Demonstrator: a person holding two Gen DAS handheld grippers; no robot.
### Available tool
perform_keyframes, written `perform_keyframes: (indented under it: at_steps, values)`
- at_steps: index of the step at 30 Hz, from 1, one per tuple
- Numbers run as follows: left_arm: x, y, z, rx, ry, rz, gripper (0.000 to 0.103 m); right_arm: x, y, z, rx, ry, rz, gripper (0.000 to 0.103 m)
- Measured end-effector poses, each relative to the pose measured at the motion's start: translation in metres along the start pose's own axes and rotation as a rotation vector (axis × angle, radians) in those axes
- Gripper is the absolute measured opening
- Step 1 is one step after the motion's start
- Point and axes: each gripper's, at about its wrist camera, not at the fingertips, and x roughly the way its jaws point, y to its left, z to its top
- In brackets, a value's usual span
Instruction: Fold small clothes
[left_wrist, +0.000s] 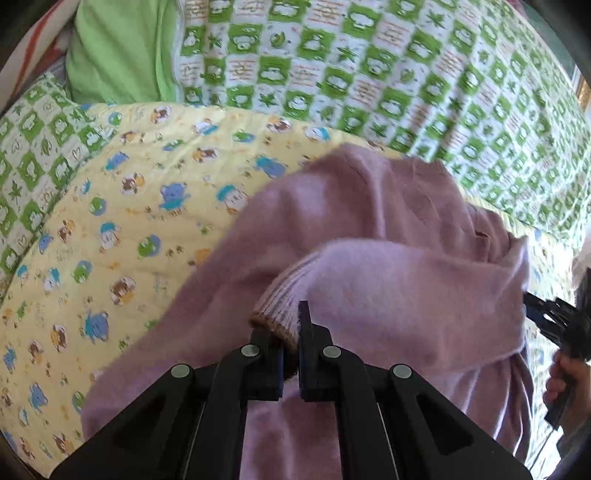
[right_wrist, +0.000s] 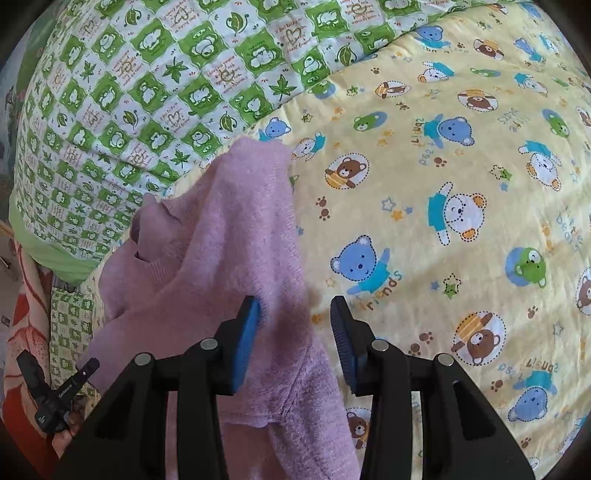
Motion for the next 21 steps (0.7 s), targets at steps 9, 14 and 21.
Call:
perform_keyframes:
  at_steps: [9, 14, 21]
  values:
    - [-0.007, -0.029, 0.002, -0.036, 0.031, -0.154, 0.003, -0.009, -0.009, 0.015, -0.040, 0.023, 0.013, 0.008]
    - [0.011, -0.057, -0.006, -0.031, 0.096, -0.261, 0.003, -0.031, -0.042, 0.033, -0.022, 0.017, -0.024, 0.004]
    - [0.058, -0.040, -0.011, 0.009, 0.170, -0.121, 0.004, -0.008, -0.041, 0.022, -0.044, 0.054, -0.066, 0.004]
